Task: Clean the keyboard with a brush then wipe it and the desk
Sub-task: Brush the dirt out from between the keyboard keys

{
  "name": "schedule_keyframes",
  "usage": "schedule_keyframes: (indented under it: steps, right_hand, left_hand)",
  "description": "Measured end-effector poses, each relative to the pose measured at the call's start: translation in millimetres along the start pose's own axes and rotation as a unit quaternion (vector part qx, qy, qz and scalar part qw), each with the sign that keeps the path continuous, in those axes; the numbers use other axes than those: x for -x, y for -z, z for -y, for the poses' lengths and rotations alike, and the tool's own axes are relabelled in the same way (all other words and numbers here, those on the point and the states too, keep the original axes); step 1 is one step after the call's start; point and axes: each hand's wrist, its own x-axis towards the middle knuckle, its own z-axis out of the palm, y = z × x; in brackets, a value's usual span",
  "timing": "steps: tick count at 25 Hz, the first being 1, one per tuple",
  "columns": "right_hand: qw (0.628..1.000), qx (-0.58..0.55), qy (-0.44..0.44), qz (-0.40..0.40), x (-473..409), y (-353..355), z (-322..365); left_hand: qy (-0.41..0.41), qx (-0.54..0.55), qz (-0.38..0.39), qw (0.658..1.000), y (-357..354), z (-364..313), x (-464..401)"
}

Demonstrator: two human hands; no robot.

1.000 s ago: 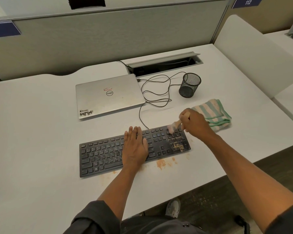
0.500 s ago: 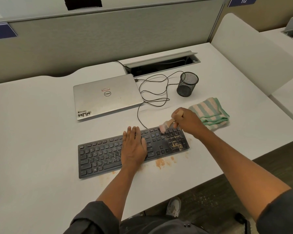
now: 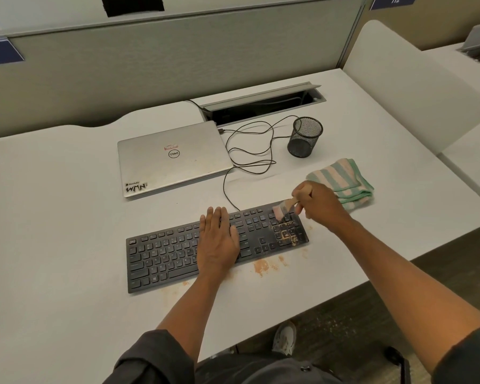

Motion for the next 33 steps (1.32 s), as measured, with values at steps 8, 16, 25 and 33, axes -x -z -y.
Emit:
schedule_keyframes:
  steps: [8, 16, 25, 33]
  right_hand:
    - [0.999, -0.024, 0.026, -0.016, 3.0, 20.0, -8.1]
    - [0.998, -0.006, 0.03, -0.056, 15.9, 7.4, -9.0]
    - [0.994, 0.052, 0.016, -0.092, 11.2, -15.4, 10.0]
    - [0.994, 0.11, 0.008, 0.025, 13.3, -26.6, 12.6]
  left_hand:
    - [0.0, 0.0, 0.004, 1.0, 0.8, 0.3, 0.7]
    - [0.0, -0.004, 0.004, 1.0, -0.1, -0.1, -0.7]
    - [-0.001, -0.012, -0.001, 1.0, 0.0, -0.3, -0.8]
    - [-0.003, -0.02, -0.005, 1.0, -0.9, -0.4, -0.6]
